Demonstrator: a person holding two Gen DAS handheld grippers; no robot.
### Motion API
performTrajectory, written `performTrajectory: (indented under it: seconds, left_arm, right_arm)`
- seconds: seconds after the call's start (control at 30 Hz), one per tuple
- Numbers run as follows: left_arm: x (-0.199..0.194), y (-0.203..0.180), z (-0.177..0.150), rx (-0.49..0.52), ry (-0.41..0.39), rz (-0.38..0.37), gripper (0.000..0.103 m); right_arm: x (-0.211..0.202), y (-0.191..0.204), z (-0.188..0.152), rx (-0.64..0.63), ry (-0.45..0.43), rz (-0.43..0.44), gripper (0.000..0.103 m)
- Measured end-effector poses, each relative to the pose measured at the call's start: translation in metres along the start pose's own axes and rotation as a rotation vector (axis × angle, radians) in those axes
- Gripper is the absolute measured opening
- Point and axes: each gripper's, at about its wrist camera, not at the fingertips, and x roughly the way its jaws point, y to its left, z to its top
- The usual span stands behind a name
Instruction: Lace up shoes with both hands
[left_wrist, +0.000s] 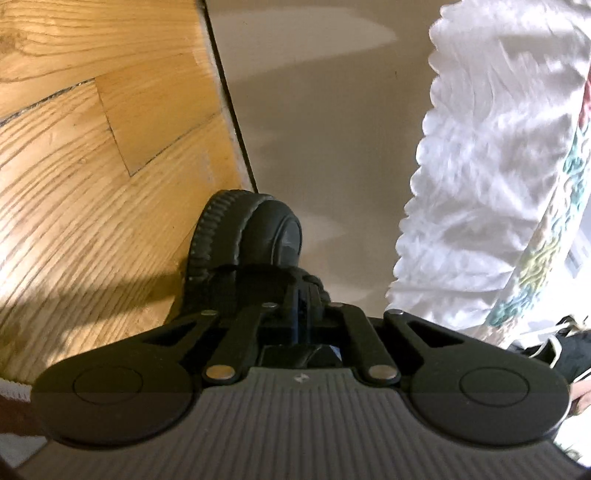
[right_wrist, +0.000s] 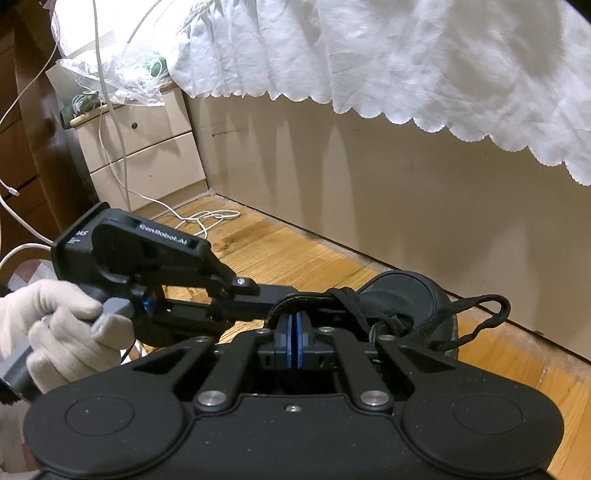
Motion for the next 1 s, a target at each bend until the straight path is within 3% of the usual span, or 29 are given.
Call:
performTrajectory:
  seconds: [0.23,0.37,0.6,0.67,0.73,0.77,0.8,0.93,1.0]
  left_arm:
    - [-0.005,-0.003,0.001,-0.012,-0.014,-0.019,0.01]
    - [-0.002,-0.002,-0.001,-0.027,-0.005,-0.017,0.029]
    - [-0.001,0.0,-0.012,-0.042,0.0,-0.012,0.029]
    - [0.011,0.0,0.005,-0.01,0.06,-0.016,0.028]
    - [0.009,-0.001,0.003,0.007,0.057,0.004,0.019]
    - [0.008,-0.001,0.003,0.01,0.052,0.008,0.005]
    - [0.006,-0.002,0.003,0.015,0.049,0.02,0.0]
    - [0.0,-0.012,0.001,0.087,0.066,0.067,0.0]
    - [-0.003,-0.021,-0.002,0.147,0.06,0.084,0.0]
  right_arm:
    - [0.001,0.003,0.0,-0.017,0.003,-0.008,0.005]
    - [0.001,0.003,-0.001,-0.015,0.004,-0.013,0.005]
    - [0.001,0.004,-0.001,-0.019,0.004,-0.016,0.006]
    - [0.001,0.004,-0.002,-0.021,0.005,-0.017,0.006]
    - [0.001,0.004,-0.001,-0.022,0.006,-0.018,0.006]
    - [0.001,0.004,-0.001,-0.023,0.005,-0.019,0.006]
    - [0.001,0.005,-0.001,-0.023,0.004,-0.022,0.006]
    - [-0.003,0.005,0.0,-0.02,0.003,-0.032,0.007]
    - [-0.007,0.006,0.001,-0.02,-0.002,-0.047,0.017]
